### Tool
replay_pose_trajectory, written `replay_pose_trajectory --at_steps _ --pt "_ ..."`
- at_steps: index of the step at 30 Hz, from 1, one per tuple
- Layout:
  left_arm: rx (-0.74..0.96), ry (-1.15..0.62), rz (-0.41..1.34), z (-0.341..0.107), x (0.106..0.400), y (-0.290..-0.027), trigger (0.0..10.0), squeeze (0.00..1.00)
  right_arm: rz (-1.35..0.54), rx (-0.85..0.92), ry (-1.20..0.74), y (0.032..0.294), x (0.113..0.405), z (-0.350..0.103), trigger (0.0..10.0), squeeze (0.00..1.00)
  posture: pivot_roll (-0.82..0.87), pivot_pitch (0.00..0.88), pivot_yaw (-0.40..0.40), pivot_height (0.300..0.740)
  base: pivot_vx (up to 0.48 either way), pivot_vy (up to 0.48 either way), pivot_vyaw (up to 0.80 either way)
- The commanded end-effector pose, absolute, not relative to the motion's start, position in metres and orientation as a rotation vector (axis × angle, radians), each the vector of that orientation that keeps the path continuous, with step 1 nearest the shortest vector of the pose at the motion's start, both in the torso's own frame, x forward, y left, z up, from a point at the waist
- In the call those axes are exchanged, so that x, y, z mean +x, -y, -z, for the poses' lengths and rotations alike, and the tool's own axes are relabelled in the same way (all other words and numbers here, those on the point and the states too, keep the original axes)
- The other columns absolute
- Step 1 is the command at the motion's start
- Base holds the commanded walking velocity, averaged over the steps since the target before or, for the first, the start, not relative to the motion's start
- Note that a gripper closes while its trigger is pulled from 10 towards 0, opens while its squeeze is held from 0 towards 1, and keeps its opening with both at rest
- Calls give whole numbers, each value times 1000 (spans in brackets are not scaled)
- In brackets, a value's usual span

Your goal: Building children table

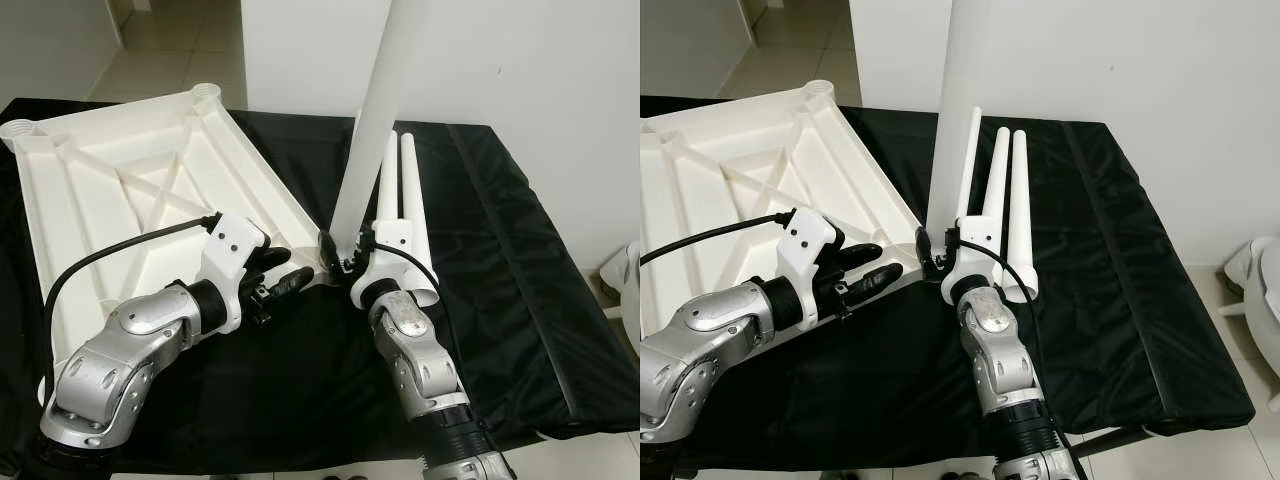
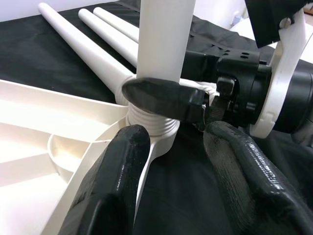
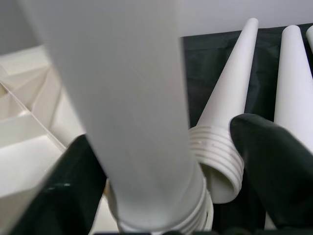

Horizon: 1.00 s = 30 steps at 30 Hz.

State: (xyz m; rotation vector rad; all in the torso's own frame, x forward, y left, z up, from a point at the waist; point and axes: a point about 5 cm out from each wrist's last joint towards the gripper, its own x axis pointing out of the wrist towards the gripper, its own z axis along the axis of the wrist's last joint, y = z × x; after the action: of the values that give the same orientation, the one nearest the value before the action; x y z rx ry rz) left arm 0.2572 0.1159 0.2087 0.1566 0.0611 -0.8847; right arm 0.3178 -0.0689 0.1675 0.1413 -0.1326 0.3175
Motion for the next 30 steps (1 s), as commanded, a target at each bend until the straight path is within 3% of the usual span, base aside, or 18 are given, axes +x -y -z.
replay_pose_trajectory --at_steps 1,3,5,6,7,21,30 --pt "152 -53 874 -211 255 -115 10000 0 -314 158 154 74 318 -171 10000 1000 15 118 -70 740 0 0 0" --pt "151 -53 874 -211 255 -115 10000 0 -337 163 162 75 319 -173 10000 1000 16 119 -71 740 0 0 0" --pt "149 -53 873 -211 255 -115 10000 0 -383 164 173 76 321 -177 10000 302 14 120 -69 740 0 0 0" --pt "149 -53 873 -211 255 -115 10000 0 -383 164 173 76 321 -177 10000 302 14 120 -69 740 0 0 0" --pt "148 -52 872 -211 255 -115 10000 0 -410 175 177 78 322 -179 10000 0 14 121 -70 740 0 0 0" --pt "139 -43 874 -215 259 -114 10000 0 -693 27 141 114 337 -174 10000 0 6 127 -55 740 0 0 0" --pt "137 -39 877 -217 258 -113 10000 0 -803 2 83 123 348 -169 10000 0 19 126 -55 740 0 0 0"
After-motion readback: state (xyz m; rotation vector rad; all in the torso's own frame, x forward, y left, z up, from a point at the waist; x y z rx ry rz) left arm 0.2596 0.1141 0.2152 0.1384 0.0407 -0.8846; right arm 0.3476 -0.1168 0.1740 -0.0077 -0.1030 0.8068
